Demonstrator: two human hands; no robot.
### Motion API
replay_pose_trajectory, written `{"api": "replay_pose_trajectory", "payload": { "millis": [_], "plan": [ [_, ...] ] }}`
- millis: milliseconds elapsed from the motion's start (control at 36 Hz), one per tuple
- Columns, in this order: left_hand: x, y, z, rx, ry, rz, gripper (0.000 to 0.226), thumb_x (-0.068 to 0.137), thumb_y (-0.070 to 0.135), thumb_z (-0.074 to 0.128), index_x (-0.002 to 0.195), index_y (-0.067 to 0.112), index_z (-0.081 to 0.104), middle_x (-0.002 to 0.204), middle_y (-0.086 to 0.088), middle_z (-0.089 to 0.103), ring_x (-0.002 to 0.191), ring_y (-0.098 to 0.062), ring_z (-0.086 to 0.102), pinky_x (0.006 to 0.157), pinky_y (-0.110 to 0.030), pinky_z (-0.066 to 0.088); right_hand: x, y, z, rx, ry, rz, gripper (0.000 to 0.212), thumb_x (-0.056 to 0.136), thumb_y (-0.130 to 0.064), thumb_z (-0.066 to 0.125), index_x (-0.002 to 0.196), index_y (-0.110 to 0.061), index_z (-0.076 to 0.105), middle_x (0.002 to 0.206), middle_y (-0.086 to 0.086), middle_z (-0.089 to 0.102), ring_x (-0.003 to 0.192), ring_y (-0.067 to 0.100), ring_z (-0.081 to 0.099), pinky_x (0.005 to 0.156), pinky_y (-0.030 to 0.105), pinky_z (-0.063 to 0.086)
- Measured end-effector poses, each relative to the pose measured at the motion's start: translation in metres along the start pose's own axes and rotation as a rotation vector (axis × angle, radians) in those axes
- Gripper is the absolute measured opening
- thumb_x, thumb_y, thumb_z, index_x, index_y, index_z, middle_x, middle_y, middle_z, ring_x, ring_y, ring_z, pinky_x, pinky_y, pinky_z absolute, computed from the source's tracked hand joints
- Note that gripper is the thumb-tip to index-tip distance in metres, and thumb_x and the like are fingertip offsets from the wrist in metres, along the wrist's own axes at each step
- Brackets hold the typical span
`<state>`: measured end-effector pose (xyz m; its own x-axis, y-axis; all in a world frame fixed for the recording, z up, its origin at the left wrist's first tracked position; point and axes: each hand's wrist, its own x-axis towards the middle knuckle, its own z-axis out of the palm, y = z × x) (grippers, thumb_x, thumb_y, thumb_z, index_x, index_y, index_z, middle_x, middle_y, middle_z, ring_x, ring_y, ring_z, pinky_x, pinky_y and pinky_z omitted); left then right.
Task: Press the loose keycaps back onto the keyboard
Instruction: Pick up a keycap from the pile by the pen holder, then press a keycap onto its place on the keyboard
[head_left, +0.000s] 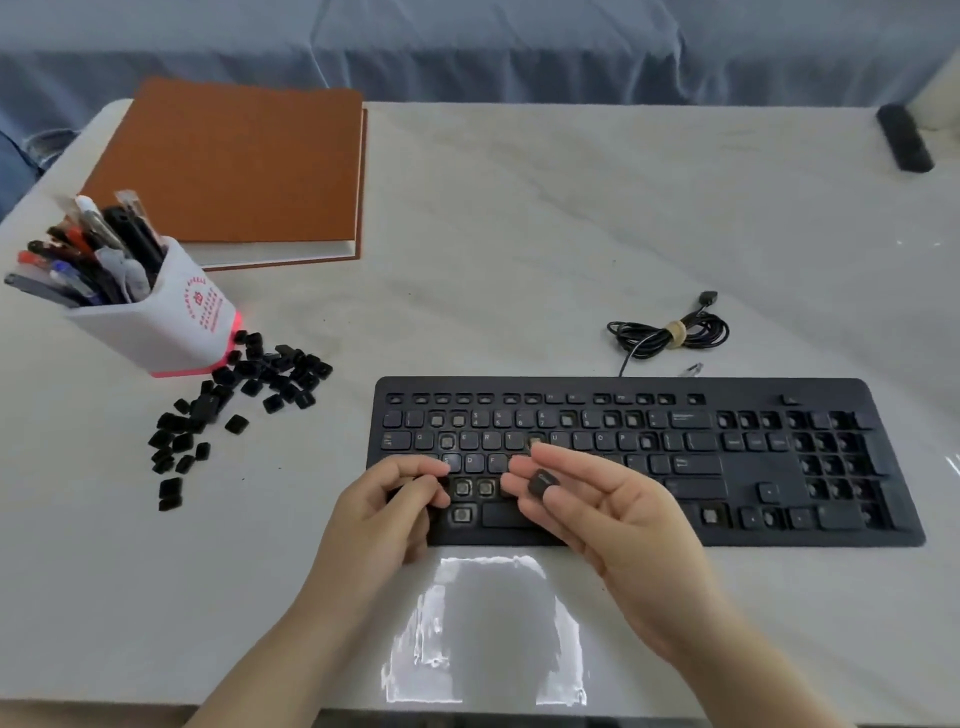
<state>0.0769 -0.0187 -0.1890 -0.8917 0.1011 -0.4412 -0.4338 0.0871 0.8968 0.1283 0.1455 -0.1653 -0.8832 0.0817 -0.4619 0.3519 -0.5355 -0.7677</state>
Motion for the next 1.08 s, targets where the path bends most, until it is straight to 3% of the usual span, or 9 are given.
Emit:
{"api": "replay_pose_trajectory", "payload": {
  "millis": [333, 500, 611, 833, 917, 1000, 1083],
  "plan": [
    [-0.004, -0.007, 0.017, 0.094, -0.036, 0.029, 0.012, 0.091, 0.01, 0.056, 0.088, 0.011, 0.068, 0.057, 0.006, 0.05, 0.044, -0.006, 0.035, 0.044, -0.017, 0.033, -0.009, -0.006, -0.018, -0.188, 0.042, -0.085, 0.027, 0.079, 0.015, 0.056, 0.09, -0.007, 0.067, 0.087, 0.006, 0.074, 0.075, 0.017, 0.071, 0.064, 0.016, 0.053],
    [-0.006, -0.012, 0.036, 0.152, -0.067, 0.031, 0.014, 0.091, 0.015, 0.057, 0.083, 0.011, 0.068, 0.057, 0.004, 0.047, 0.044, -0.007, 0.033, 0.044, -0.015, 0.032, -0.013, -0.007, -0.044, -0.373, 0.192, -0.043, 0.031, 0.061, -0.011, 0.077, 0.089, -0.021, 0.071, 0.078, 0.013, 0.073, 0.082, 0.019, 0.068, 0.081, 0.019, 0.051],
    [-0.002, -0.013, 0.049, 0.135, -0.077, 0.001, 0.013, 0.092, 0.012, 0.056, 0.084, 0.01, 0.067, 0.057, 0.005, 0.047, 0.043, -0.006, 0.033, 0.043, -0.013, 0.03, -0.015, -0.017, -0.069, -0.512, 0.273, -0.094, 0.028, 0.071, 0.0, 0.073, 0.09, -0.02, 0.067, 0.07, 0.008, 0.072, 0.086, 0.022, 0.069, 0.092, 0.029, 0.047],
    [0.001, -0.015, 0.075, 0.191, -0.14, 0.015, 0.011, 0.091, 0.012, 0.058, 0.086, 0.014, 0.067, 0.053, 0.011, 0.051, 0.043, -0.001, 0.039, 0.046, -0.012, 0.033, -0.007, -0.055, -0.146, -0.805, 0.443, -0.261, 0.023, 0.079, 0.006, 0.065, 0.086, -0.016, 0.065, 0.061, -0.005, 0.069, 0.064, 0.004, 0.068, 0.075, 0.015, 0.053],
    [0.003, -0.016, 0.08, 0.234, -0.164, 0.026, 0.011, 0.091, 0.015, 0.058, 0.087, 0.019, 0.068, 0.054, 0.015, 0.054, 0.044, 0.002, 0.042, 0.051, -0.017, 0.033, 0.0, -0.071, -0.164, -0.892, 0.508, -0.335, 0.028, 0.08, 0.009, 0.063, 0.103, -0.007, 0.064, 0.073, 0.004, 0.066, 0.053, -0.007, 0.06, 0.063, 0.001, 0.045],
    [0.003, -0.016, 0.085, 0.253, -0.169, 0.04, 0.012, 0.09, 0.014, 0.058, 0.087, 0.019, 0.068, 0.053, 0.015, 0.055, 0.044, 0.003, 0.044, 0.053, -0.019, 0.033, 0.009, -0.08, -0.18, -0.996, 0.54, -0.382, 0.031, 0.083, 0.003, 0.063, 0.11, -0.012, 0.064, 0.083, 0.007, 0.066, 0.057, -0.011, 0.058, 0.064, -0.001, 0.042],
    [0.004, -0.015, 0.087, 0.271, -0.159, 0.048, 0.013, 0.09, 0.013, 0.058, 0.086, 0.02, 0.068, 0.054, 0.015, 0.055, 0.044, 0.003, 0.045, 0.055, -0.021, 0.033, 0.021, -0.081, -0.193, -1.056, 0.536, -0.38, 0.024, 0.085, 0.0, 0.062, 0.106, -0.008, 0.066, 0.088, 0.008, 0.066, 0.063, -0.003, 0.06, 0.066, 0.0, 0.041]
  ]
}}
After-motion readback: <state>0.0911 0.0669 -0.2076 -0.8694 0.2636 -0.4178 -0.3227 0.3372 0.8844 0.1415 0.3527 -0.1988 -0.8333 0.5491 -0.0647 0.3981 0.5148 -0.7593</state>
